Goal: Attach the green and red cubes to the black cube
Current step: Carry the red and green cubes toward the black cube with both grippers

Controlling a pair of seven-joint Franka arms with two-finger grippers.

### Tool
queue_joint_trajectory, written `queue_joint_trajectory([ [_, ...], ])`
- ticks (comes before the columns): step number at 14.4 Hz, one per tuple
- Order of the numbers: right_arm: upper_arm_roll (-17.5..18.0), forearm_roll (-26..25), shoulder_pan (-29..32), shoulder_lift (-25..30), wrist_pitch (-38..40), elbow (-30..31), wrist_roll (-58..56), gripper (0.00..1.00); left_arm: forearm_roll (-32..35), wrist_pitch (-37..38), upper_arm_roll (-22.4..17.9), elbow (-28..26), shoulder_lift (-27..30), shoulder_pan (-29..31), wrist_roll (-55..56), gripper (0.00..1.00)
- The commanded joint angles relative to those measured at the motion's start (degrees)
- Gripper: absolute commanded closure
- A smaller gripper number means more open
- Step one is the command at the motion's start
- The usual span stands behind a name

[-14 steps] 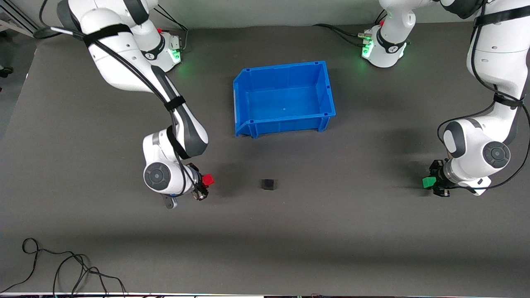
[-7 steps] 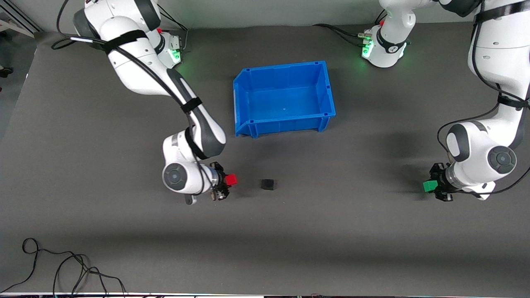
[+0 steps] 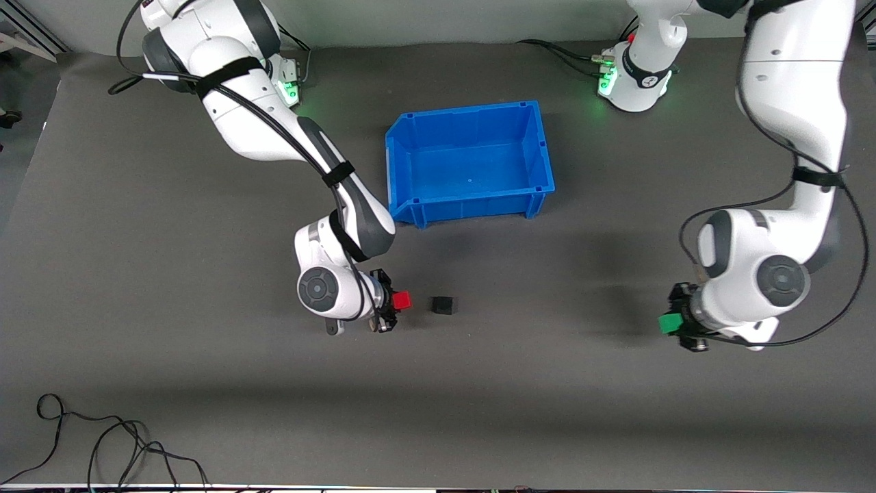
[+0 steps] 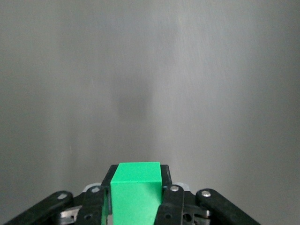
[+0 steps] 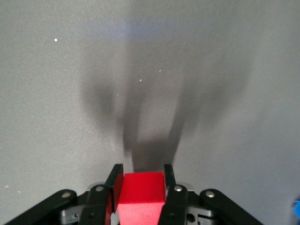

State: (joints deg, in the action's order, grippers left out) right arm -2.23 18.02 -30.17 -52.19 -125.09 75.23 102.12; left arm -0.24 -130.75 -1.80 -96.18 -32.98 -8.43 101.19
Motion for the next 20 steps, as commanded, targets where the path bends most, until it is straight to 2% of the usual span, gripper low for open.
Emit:
queue_joint_trajectory([
  [1,-0.67,1.06,-1.99,-3.44,-1.91,-3.6,3.43,0.89,-0.55,0.85,-0.92,2.75,-1.21,-5.44,3.83,1.0],
  [4,-0.67,0.88,-2.7,-4.67,-2.09,-5.44,6.15,0.89,-1.24,-0.2,-0.84,3.71,-2.87,-10.19,6.98,1.0],
  [8,-0.67,0.79,-3.4,-5.55,-2.0,-7.64,7.91,0.89,-1.6,-0.29,-0.84,10.3,-8.49,-16.52,13.14,1.0],
  [13,-0.67,0.79,-3.58,-6.17,-2.09,-8.26,9.23,0.89,-1.51,-3.62,-0.84,10.49,-11.05,-22.94,15.7,1.0],
  [15,-0.93,0.53,-5.07,-7.83,-2.0,-10.36,10.63,0.89,-1.69,-5.38,-0.84,10.49,-12.45,-25.23,15.79,1.0],
  [20,-1.02,-0.62,-5.42,-8.63,-1.82,-11.43,11.25,0.89,-1.69,-7.06,-0.84,12.68,-15.18,-27.61,15.79,1.0],
])
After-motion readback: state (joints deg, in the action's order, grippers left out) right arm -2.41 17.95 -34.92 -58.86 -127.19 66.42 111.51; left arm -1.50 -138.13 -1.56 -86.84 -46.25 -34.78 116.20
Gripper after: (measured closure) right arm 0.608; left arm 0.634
